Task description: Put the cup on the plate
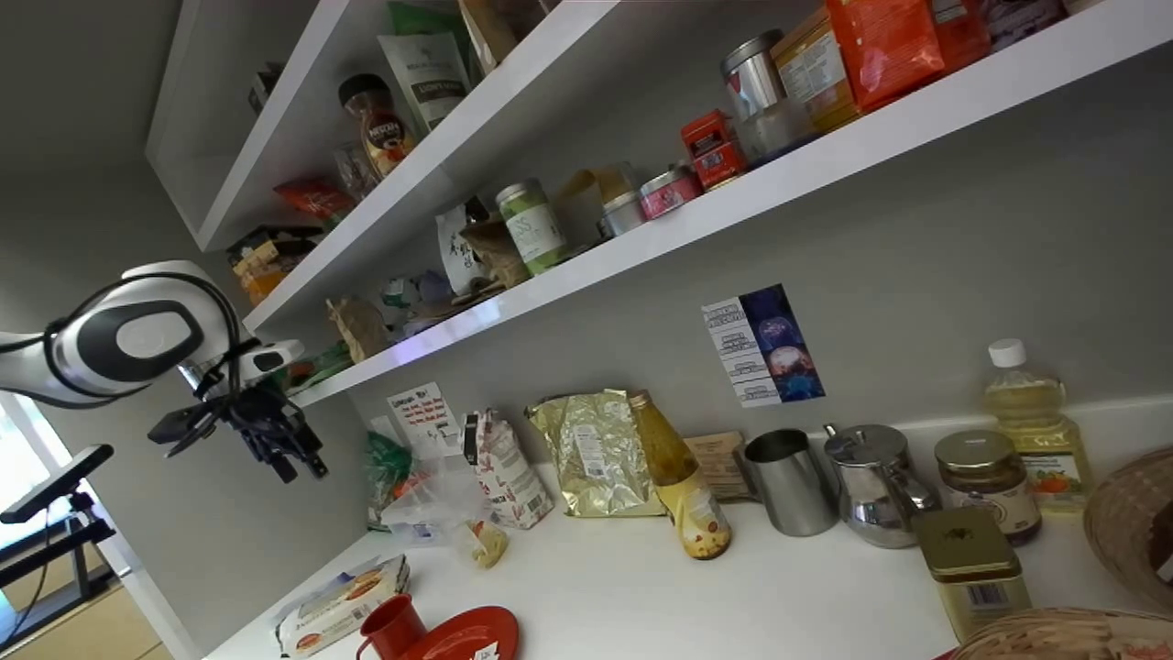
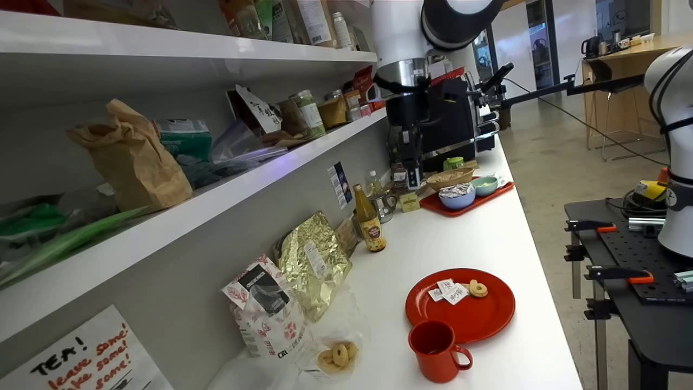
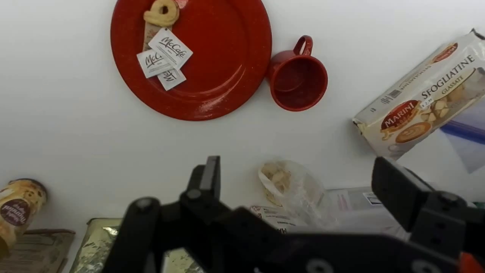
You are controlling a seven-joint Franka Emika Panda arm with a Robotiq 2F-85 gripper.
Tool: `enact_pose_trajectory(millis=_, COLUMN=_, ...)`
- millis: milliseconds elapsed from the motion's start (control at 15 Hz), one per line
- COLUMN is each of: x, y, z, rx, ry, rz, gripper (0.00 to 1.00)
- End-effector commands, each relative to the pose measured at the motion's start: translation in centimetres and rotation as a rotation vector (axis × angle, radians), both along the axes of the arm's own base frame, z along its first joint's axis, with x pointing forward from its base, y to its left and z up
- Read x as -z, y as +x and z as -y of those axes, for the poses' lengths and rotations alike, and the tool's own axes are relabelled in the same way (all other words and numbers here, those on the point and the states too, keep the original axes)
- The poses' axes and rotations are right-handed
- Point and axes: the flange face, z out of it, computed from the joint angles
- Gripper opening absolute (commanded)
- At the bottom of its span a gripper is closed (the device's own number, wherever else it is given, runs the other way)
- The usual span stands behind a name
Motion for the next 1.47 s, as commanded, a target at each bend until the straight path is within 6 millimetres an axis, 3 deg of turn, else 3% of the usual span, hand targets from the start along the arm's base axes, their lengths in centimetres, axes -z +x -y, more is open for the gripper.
enact_pose_trajectory(millis=0, x=3.0, y=1.9, z=-2.1, rx=0.002, ry=-0.007, rz=-0.015, gripper=1.0)
enact_pose_trajectory(millis=200, x=6.4, y=3.1, z=-3.4, rx=-0.01, ry=-0.03, rz=-0.053, gripper=1.0)
enact_pose_trajectory(millis=400, x=8.1, y=3.8, z=-4.5, rx=-0.033, ry=-0.042, rz=-0.079, gripper=1.0)
enact_pose_trajectory(millis=467, x=7.6, y=3.1, z=-6.1, rx=-0.042, ry=-0.041, rz=-0.087, gripper=1.0)
enact_pose_trajectory(millis=867, x=8.2, y=2.1, z=-10.4, rx=-0.094, ry=-0.031, rz=-0.102, gripper=1.0)
enact_pose_trajectory(millis=1067, x=9.5, y=1.4, z=-11.5, rx=-0.105, ry=-0.048, rz=-0.128, gripper=1.0)
enact_pose_trajectory(millis=1400, x=11.7, y=0.9, z=-11.6, rx=-0.113, ry=-0.071, rz=-0.175, gripper=1.0)
